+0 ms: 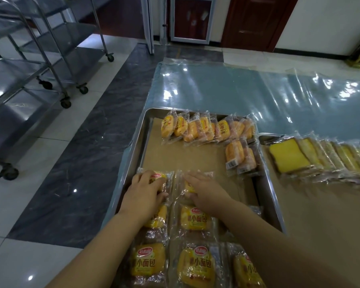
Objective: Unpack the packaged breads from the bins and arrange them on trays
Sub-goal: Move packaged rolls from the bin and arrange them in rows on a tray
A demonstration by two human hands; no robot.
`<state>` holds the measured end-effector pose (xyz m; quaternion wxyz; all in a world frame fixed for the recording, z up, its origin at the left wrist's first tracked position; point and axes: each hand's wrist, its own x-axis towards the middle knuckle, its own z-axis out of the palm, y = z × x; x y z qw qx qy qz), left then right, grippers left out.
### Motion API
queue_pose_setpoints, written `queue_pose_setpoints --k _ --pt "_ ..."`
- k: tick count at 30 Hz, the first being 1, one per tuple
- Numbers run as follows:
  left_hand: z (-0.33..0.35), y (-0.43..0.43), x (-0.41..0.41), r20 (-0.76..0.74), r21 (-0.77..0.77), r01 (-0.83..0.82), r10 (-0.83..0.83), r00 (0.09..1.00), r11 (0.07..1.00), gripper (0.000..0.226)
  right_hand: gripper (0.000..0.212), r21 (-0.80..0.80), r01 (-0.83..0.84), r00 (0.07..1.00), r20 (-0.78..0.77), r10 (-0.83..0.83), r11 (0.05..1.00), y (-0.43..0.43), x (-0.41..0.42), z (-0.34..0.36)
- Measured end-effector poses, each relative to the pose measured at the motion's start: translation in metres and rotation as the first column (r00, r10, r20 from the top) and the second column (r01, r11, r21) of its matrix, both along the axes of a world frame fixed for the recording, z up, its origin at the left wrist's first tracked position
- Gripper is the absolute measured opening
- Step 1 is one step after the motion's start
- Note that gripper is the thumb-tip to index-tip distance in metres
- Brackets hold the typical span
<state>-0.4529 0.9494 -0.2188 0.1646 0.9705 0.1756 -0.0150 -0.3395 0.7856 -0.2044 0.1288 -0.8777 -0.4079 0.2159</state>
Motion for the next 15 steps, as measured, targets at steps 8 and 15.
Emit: queue_pose_setpoints --k 8,15 --pt "0.017 -0.012 0.014 0.123 0.01 0.039 -0.039 0.992 0.999 0.036 0.036 0.374 0.352 0.856 0.243 -0.457 0.858 -0.051 0.036 0.028" --pt "0.036 -0.047 0.052 0.145 -0.053 0.105 -0.097 0.985 0.993 0.037 0.054 -0.029 0.635 0.75 0.266 -0.606 0.772 -0.077 0.093 0.033"
